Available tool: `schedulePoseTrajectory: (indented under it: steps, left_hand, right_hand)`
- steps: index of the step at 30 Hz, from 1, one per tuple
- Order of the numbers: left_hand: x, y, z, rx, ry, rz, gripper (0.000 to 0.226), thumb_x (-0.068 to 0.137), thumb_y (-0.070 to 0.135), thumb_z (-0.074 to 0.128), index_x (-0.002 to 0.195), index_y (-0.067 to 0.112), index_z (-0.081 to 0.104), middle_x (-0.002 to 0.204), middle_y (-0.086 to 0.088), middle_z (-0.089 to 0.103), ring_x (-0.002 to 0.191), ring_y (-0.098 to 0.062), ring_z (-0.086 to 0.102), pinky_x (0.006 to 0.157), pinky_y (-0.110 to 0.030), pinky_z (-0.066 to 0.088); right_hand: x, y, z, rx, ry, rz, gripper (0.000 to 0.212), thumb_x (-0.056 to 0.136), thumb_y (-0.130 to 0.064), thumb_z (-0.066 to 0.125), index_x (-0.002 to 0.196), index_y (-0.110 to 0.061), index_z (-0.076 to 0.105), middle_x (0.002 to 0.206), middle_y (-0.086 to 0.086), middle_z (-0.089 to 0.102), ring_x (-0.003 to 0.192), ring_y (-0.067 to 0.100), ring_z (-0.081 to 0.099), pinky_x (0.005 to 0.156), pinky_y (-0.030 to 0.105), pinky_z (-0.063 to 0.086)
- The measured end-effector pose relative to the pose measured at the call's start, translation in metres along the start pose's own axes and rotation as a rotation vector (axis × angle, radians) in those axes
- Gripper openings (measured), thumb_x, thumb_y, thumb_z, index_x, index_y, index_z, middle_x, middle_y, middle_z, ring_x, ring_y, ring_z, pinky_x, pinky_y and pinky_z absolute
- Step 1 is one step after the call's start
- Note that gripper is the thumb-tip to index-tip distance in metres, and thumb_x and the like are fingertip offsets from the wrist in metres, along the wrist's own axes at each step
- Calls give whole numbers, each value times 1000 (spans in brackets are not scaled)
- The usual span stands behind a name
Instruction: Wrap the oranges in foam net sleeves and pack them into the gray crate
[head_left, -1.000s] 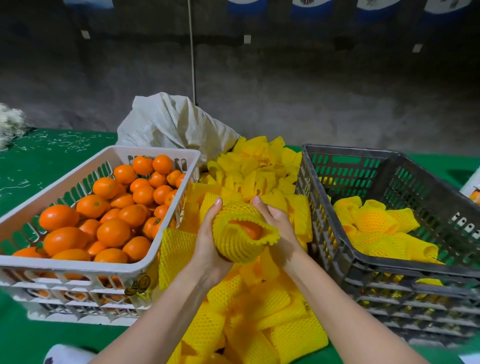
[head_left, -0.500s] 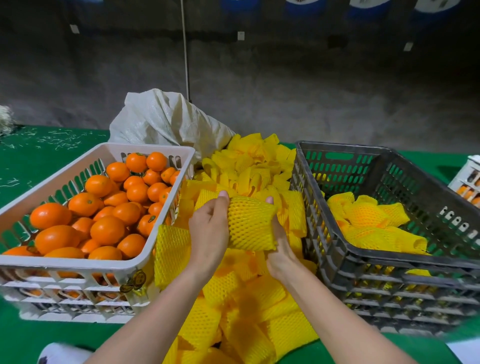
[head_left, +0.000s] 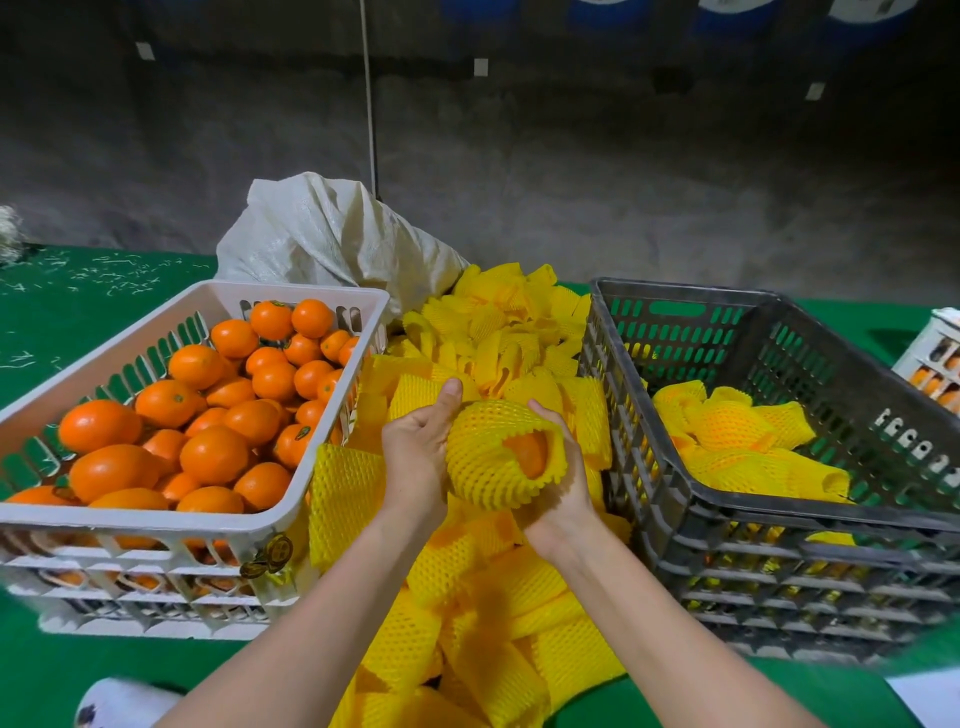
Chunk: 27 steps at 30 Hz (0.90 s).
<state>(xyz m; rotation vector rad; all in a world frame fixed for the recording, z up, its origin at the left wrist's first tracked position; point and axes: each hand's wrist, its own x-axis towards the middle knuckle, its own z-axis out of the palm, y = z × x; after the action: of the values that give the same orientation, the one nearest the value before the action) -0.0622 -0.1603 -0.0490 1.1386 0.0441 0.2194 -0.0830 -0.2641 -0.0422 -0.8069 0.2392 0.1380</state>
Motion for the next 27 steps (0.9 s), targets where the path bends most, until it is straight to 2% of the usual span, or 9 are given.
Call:
schedulePoseTrajectory:
  steps: [3,7,13,15,16,17,18,22,27]
  left_hand:
    - [2,0,2,-8,15,-20,45,91,25,55,50,8,44,41,1,48,40,-11,43,44,-20,37]
    - [5,-2,2,24,12,-67,42,87,31,58,55,4,54,50,-5,58,53,-18,50,53,-26,43]
    - [7,4,-3,67,-178,-476,53,75,63,53,97,18,68,84,-5,75,82,-24,70,72,-38,54]
    - [6,9,-5,4,-231,-641,45,82,62,54,94,21,69,80,-6,75,73,-26,72,62,-42,57]
    - [4,10,-4,-9,-240,-685,44,81,61,57,91,21,70,81,-9,75,74,-28,72,61,-44,57]
    - [3,10,-3,-1,-254,-699,46,77,61,60,96,20,70,88,-11,75,83,-30,71,67,-45,56]
    - [3,9,-1,19,-269,-691,51,72,61,61,104,21,68,97,-12,74,93,-31,68,76,-46,55]
    - [-1,12,8,57,-273,-604,49,82,47,60,120,16,61,112,-14,69,103,-30,65,84,-42,52]
    - [-4,15,18,184,-147,-511,22,93,35,55,87,15,60,87,-9,67,82,-24,64,77,-34,51]
  right_hand:
    - [-1,2,-2,-12,-33,-30,26,94,-29,45,82,-14,63,64,7,67,70,21,59,67,33,45]
    - [0,3,-2,-49,-53,-60,24,94,-28,44,86,-13,61,63,6,65,62,17,61,62,29,48]
    - [2,3,-5,-289,3,-219,34,88,-40,52,110,-17,66,111,10,66,103,19,62,94,38,48]
    - [4,1,-9,-510,22,-372,33,84,-44,51,106,-21,61,111,16,60,105,12,58,91,31,47]
    - [5,-1,-11,-581,10,-447,28,84,-42,50,100,-20,59,118,27,32,96,11,58,83,31,46]
    - [6,-2,-13,-607,-16,-467,22,83,-41,49,92,-22,56,95,-15,45,89,9,58,79,30,46]
    - [7,-3,-15,-617,-35,-453,20,80,-42,48,88,-25,55,90,1,59,86,7,58,78,33,47]
    - [13,-5,-17,-663,-48,-454,8,84,-40,61,78,-37,63,75,-23,64,77,-6,59,75,29,46]
    - [18,-1,-14,-560,90,-434,13,90,-24,58,77,-24,56,81,-4,57,79,11,54,69,32,41]
